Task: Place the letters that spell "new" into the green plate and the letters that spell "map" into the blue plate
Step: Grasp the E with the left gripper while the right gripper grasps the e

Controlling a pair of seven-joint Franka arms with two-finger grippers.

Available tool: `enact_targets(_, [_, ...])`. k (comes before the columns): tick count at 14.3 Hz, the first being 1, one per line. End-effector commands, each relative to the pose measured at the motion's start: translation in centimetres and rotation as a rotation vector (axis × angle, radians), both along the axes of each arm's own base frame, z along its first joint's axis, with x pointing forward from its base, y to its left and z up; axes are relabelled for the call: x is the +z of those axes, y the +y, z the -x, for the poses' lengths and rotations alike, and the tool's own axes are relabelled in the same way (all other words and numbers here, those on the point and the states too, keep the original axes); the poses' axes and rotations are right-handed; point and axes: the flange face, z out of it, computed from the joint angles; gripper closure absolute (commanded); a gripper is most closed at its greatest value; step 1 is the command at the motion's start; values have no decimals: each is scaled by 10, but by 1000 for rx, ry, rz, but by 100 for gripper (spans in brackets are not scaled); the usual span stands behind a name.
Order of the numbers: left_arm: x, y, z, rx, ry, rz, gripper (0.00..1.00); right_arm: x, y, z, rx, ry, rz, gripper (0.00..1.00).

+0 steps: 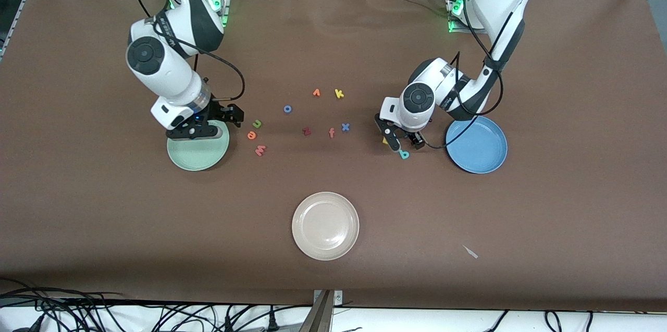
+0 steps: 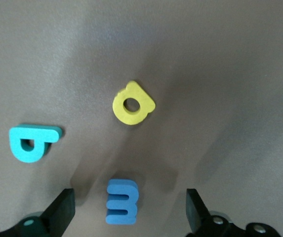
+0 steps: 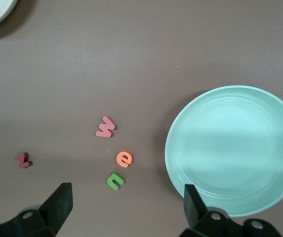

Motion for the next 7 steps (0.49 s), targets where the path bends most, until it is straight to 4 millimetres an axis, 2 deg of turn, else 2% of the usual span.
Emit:
enact_targets(1, [-2, 6, -1, -65, -26, -12, 15, -40, 14, 8, -22, -27, -17, 0])
enact_targets(3, [-4, 6, 0, -74, -25, -17, 32, -68, 24, 18, -8, -51, 1, 0])
enact_targets(4, [-3, 6, -1, -80, -27, -21, 33, -78, 25, 23, -11, -50, 13, 0])
enact_targets(5, [-3, 7, -1, -92, -28, -24, 48, -84, 28, 26, -8, -50, 23, 0])
enact_targets(6, [-2, 8, -2, -110, -30, -25, 68, -88, 29, 27, -1, -48, 33, 0])
enact_targets(7, [0, 9, -4, -111, -31, -27, 81, -93, 30, 26, 6, -49, 35, 0])
